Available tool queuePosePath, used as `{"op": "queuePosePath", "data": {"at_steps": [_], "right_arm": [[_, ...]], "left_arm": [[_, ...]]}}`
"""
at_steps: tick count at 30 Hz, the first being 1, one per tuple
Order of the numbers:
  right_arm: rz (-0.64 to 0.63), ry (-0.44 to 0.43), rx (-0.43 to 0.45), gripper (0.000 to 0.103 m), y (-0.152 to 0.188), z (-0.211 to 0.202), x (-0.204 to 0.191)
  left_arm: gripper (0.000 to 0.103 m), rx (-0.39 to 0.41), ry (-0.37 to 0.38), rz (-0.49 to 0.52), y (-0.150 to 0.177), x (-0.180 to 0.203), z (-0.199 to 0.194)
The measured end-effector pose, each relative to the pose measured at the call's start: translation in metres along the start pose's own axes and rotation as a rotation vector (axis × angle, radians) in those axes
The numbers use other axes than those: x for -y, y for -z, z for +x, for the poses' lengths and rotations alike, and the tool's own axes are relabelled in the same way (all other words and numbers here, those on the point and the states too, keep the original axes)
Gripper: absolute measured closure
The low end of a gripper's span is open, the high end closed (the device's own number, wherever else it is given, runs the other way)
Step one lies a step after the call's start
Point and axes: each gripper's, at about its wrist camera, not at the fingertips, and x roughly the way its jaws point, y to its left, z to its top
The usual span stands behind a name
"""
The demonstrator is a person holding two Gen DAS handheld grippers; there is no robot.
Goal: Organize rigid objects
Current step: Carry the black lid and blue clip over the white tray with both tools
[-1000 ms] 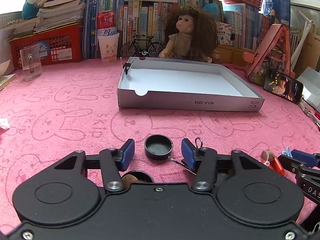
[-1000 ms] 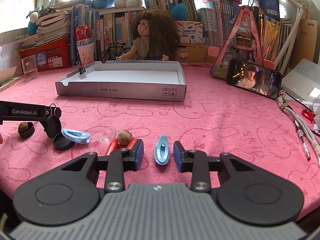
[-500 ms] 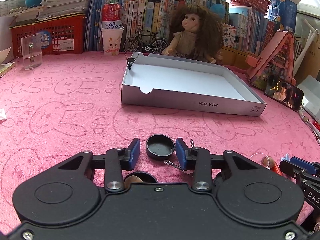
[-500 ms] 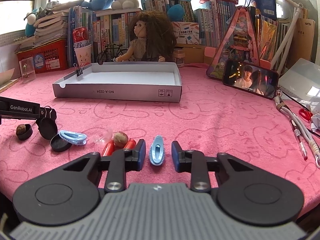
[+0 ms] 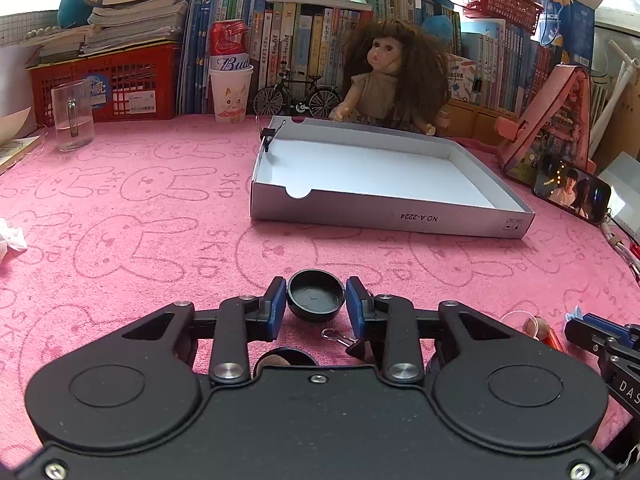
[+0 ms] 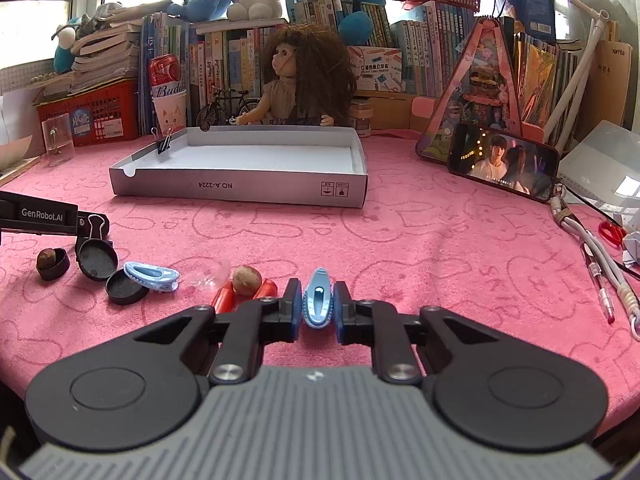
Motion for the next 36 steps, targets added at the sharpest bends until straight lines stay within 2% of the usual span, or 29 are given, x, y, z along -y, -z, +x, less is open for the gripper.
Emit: {"op": "queuePosePath", "data": {"at_steps": [10, 21, 31, 36], "right_arm": [[0.034, -0.005, 0.018, 0.083, -0.016, 0.005, 0.007], [0.117, -0.038, 0.042, 0.083, -0.055, 0.033, 0.020], [0.100, -0.047, 0.057, 0.083, -0.096, 0.072, 0.019], [0.114, -0.060, 0.039, 0.083, -0.110, 0.096, 0.017]], "left_arm": [[0.073, 0.021, 0.018, -0.013, -0.017, -0.002, -0.007], [0.073, 0.050, 0.035, -0.017, -0.049, 0.004, 0.005], [0.073, 0.096, 0.049, -0.038, -0.094, 0.010, 0.036], [0.073, 0.079, 0.045, -0.047, -0.113, 0.009, 0.060]]}}
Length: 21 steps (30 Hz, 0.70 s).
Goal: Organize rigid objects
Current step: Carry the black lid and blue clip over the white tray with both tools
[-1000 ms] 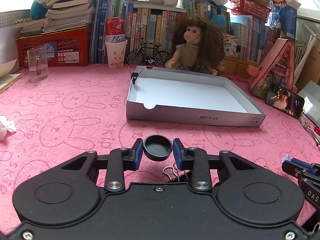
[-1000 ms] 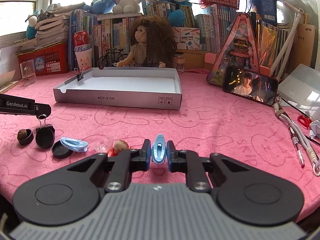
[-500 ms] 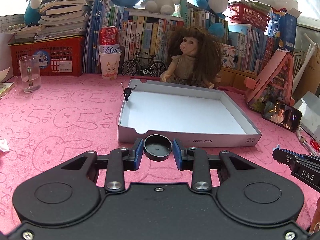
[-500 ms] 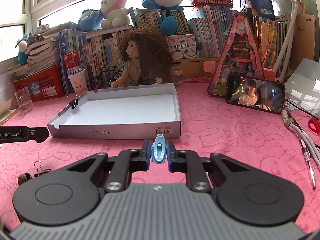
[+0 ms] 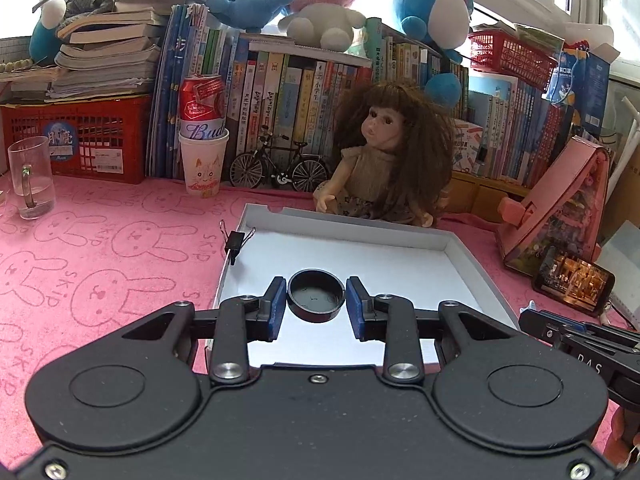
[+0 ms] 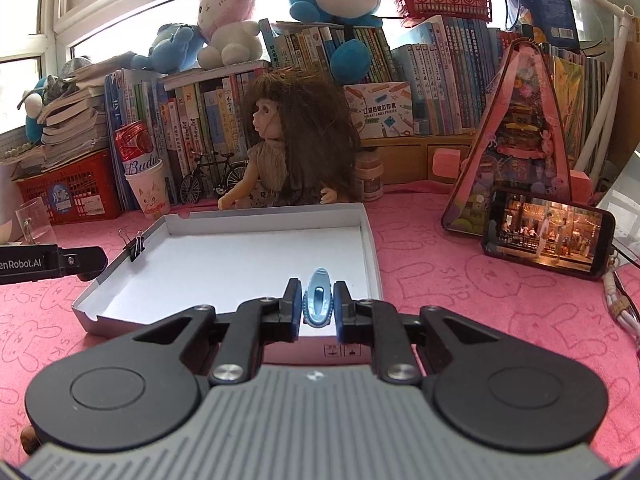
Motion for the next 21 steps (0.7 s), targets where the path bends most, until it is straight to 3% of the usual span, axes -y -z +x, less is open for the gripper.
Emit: {"op": "queuePosePath", "data": {"at_steps": [8, 21], "right_arm": [[0.041, -0.029, -0.054, 0.083, -0.018, 0.047, 0.002], [0.137, -0.048, -0.177, 0.083, -0.020, 0.102, 0.015]], "left_arm": [[0.073, -0.061, 0.018, -0.035, -0.016, 0.001, 0.047], [0.073, -0.171, -0.017, 0.035, -0.010, 0.020, 0.110]]}}
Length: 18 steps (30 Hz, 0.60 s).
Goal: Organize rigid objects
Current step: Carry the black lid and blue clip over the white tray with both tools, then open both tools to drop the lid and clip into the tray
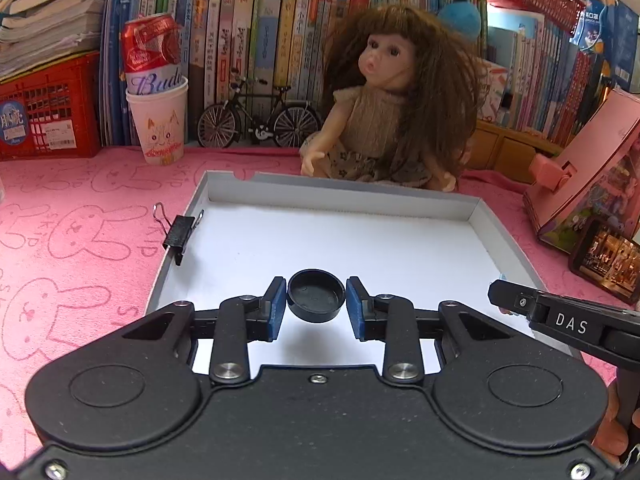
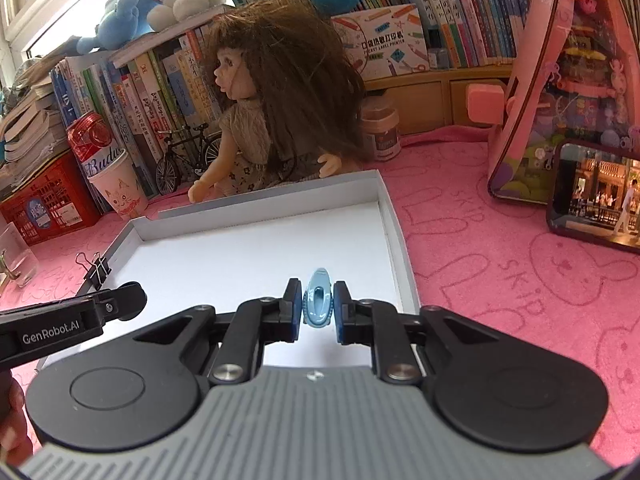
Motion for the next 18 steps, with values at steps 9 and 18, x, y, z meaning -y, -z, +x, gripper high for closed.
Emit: {"op": "queuePosePath", "data": {"at_steps": [9, 18], "right_arm": [[0.015, -0.017, -0.059, 0.083, 0.000, 0.015, 0.001], [-0.009, -0.004, -0.072, 0.082, 0.001, 0.020, -0.003]], "left_arm": [[0.073, -0.051, -0.005, -0.020, 0.002, -0.005, 0.018], [0.072, -0.079, -0.016, 0.000, 0.005, -0.001, 0.023]]}}
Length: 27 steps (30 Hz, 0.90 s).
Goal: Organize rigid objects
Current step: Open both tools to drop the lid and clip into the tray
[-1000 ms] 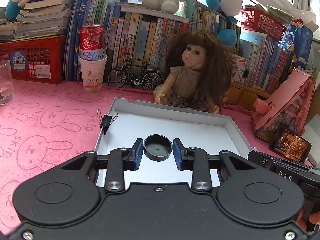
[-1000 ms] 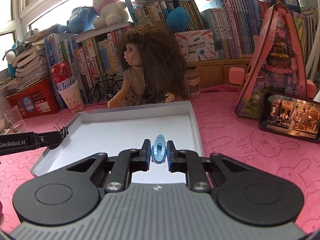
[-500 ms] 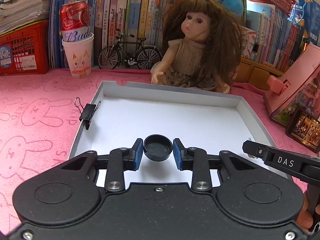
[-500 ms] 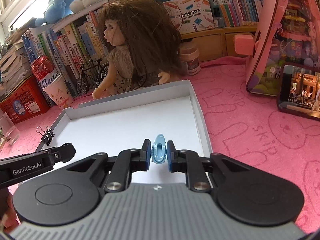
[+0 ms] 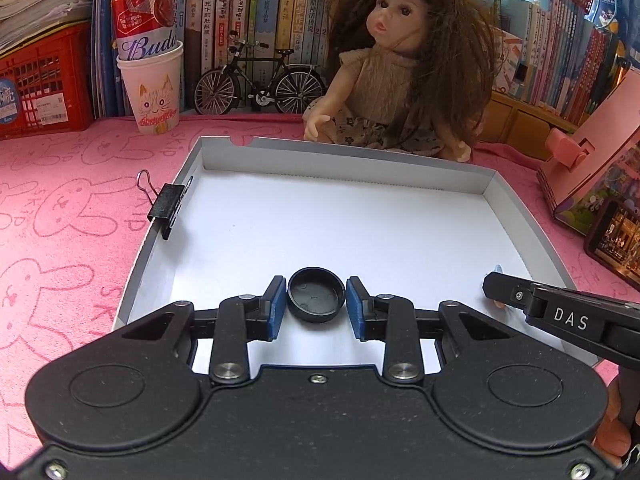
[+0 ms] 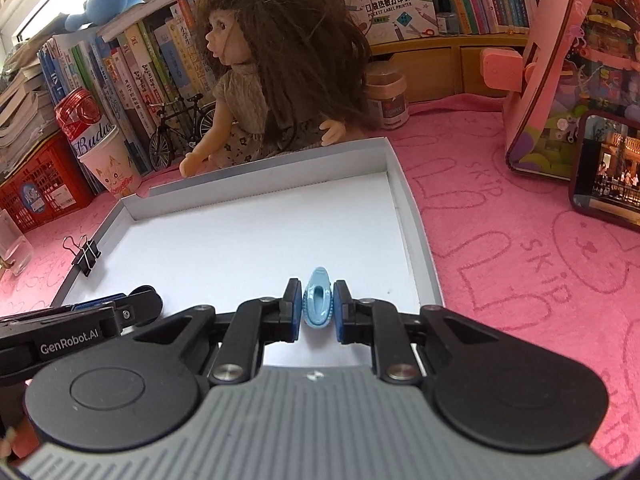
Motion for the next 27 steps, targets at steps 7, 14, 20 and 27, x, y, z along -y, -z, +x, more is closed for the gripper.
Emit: {"op": "queuePosePath", "data": {"at_steps": [7, 14, 20, 27], "right_arm": [[-0.007, -0.002, 0.018, 0.066, 0.004, -0.007, -0.001], [-0.015, -0.016, 0.058, 0.052, 0.007, -0.025, -0.003], [-0.057, 0.007, 0.091, 0.038, 0.011, -0.039, -0.008], [-0.077, 0.015, 0.111, 0.024, 0.016, -0.056, -0.010]], "left_arm": [[0.062, -0.011, -0.021, 0.008, 0.002, 0.001, -0.007], [0.049, 0.025, 0.000, 0.012, 0.004, 0.000, -0.029], [0.041, 0.061, 0.021, 0.001, 0.006, -0.002, -0.049], [0.030, 0.087, 0.023, 0.006, 0.012, -0.001, -0.067]]}}
